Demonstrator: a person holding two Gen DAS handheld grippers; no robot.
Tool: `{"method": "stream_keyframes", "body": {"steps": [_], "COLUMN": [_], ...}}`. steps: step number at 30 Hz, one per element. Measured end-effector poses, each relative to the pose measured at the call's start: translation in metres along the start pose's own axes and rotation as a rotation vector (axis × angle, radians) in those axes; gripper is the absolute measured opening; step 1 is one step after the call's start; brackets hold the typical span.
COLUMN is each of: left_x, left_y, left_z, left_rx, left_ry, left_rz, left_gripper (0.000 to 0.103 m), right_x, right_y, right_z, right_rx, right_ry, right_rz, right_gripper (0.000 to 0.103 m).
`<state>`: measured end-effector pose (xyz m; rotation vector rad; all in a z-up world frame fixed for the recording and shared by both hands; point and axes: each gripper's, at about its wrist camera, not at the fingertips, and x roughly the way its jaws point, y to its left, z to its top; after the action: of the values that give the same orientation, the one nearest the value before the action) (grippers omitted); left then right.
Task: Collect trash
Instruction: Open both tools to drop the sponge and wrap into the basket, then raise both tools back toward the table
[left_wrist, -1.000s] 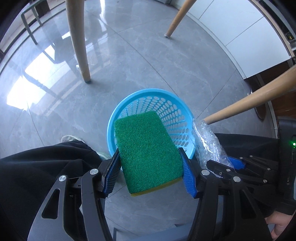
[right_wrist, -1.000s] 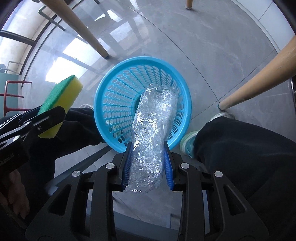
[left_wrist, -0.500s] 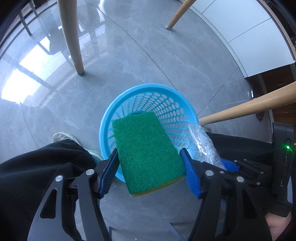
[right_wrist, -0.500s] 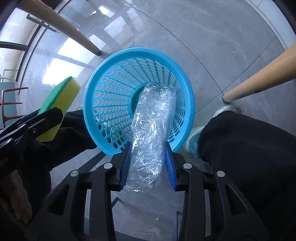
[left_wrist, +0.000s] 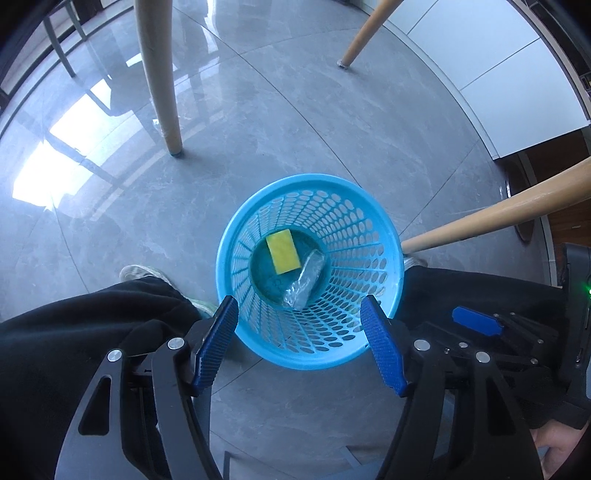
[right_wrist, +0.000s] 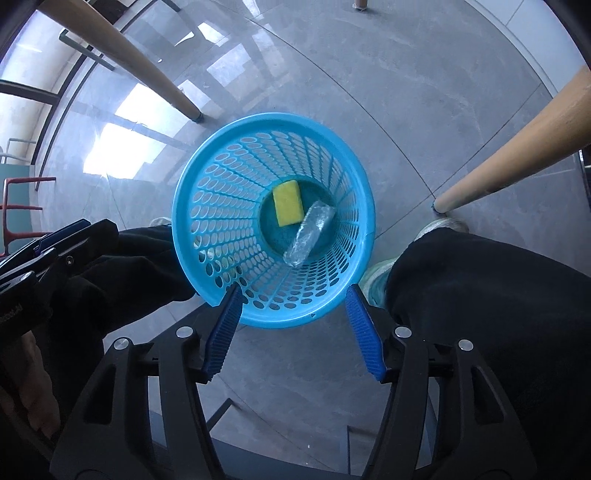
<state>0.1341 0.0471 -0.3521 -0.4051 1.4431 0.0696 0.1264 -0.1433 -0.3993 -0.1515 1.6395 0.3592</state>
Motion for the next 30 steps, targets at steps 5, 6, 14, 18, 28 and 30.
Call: {"method": "stream_keyframes", "body": {"steps": [5,6,14,18,28,30], "left_x": [-0.018,-0.022,-0.064,-0.088,-0.157,-0.171], "left_y": [-0.001,0.0,-0.003,-0.01,-0.023,-0.026], "left_z": [-0.01,-0.012,-0.036,-0.056,-0.088,-0.095], "left_rx": [0.012,0.011,0.023,0.091,0.176,0.186], "left_ry": [-0.02,-0.023,-0.088,-0.142,-0.285,-0.314], "left_rz": [0.017,0.018,0.001,-0.006,-0.077,-0.099], "left_gripper": [0.068,0.068,0.068,0.069,0.069,0.069], "right_x": [-0.028,-0.034,-0.085,-0.112,-0.184,-0.201], "right_y": [0.004,0.005,0.013,0.013,0.012,0.012], "right_z": [-0.01,-0.013,-0.042,-0.066,-0.124,-0.132], "right_rx": [-0.032,-0.042,-0.118,-0.146,-0.198,-0.203], "right_ry": [-0.043,-0.055,-0.129,-0.171,-0.335,-0.372], "right_rz": [-0.015,-0.018,-0.021,-0.009,0.001,0.01], "right_gripper": [0.062,0.063,0.073,0.075,0.08,0.08]}}
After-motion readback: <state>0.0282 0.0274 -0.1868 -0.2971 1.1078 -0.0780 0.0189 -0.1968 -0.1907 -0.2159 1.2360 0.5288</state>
